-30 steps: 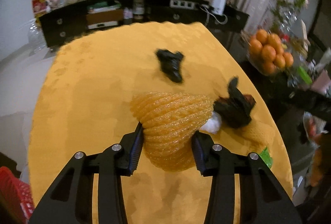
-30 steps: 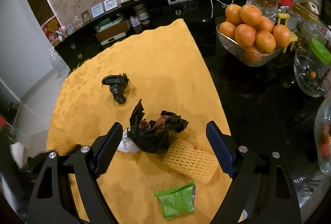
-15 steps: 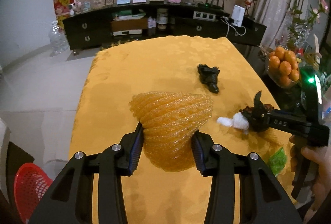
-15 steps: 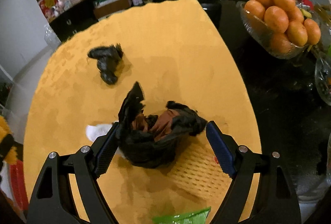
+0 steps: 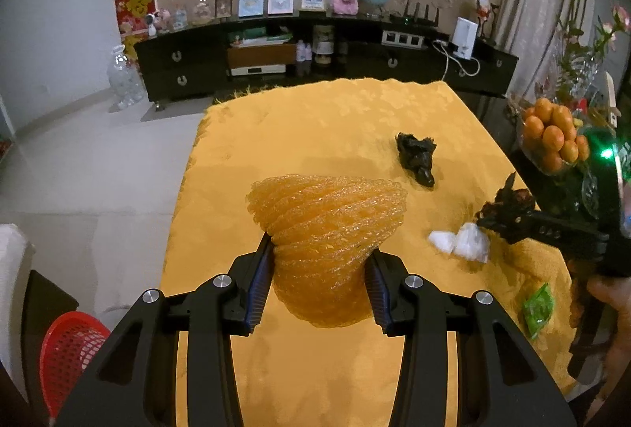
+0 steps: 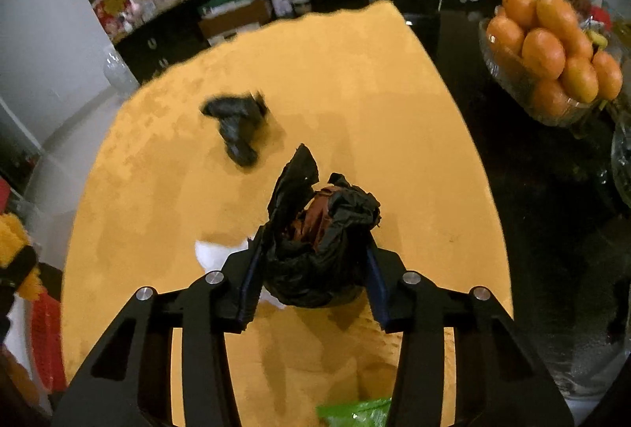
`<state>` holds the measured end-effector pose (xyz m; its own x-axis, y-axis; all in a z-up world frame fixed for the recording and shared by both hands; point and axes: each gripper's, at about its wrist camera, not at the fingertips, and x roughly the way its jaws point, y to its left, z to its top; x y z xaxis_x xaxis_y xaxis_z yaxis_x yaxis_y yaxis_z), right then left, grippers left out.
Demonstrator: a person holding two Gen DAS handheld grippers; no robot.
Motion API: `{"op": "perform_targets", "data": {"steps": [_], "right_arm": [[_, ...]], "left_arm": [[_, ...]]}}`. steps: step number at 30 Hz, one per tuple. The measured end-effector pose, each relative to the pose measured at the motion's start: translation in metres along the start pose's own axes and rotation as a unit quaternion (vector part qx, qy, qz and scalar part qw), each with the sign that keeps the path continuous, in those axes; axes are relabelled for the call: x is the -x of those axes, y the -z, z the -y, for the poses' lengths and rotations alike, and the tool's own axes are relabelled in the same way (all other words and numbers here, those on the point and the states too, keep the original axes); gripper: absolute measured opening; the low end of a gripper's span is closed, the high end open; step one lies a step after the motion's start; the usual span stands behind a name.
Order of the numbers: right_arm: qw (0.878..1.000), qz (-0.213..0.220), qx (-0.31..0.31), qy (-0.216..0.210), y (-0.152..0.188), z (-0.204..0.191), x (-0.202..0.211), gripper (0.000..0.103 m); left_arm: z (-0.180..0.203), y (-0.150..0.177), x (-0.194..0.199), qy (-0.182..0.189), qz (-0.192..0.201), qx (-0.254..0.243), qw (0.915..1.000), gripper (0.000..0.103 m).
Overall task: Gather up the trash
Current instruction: 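Grasp the orange foam net with the left tool while the right tool grasps the black plastic bag, then carry the foam net and black bag over the red basket with both tools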
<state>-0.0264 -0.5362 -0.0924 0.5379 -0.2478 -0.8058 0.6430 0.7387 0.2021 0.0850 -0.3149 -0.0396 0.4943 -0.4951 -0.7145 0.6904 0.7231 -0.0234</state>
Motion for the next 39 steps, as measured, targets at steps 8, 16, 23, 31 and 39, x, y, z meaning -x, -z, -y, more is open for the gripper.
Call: {"op": "perform_targets", "data": {"steps": [8, 16, 23, 31, 39], "right_arm": [[0.998, 0.053, 0.033, -0.031, -0.006, -0.030, 0.042, 0.043], [0.995, 0.067, 0.051, -0.057, -0.005, -0.052, 0.057, 0.043], [0.991, 0.074, 0.073, -0.078, -0.002, -0.078, 0.068, 0.043], [0.986, 0.081, 0.111, -0.100, 0.005, -0.117, 0.075, 0.043], [0.976, 0.096, 0.156, -0.114, 0.017, -0.159, 0.088, 0.043]], "left_arm": [[-0.003, -0.002, 0.014, -0.018, 0.018, -0.004, 0.9997, 0.041], [-0.017, -0.001, 0.026, -0.037, 0.025, 0.005, 0.9990, 0.041], [-0.034, 0.002, 0.045, -0.059, 0.039, 0.012, 0.9974, 0.041], [-0.063, 0.006, 0.065, -0.091, 0.052, 0.028, 0.9941, 0.041], [-0.099, 0.011, 0.085, -0.126, 0.059, 0.057, 0.9886, 0.041]]}}
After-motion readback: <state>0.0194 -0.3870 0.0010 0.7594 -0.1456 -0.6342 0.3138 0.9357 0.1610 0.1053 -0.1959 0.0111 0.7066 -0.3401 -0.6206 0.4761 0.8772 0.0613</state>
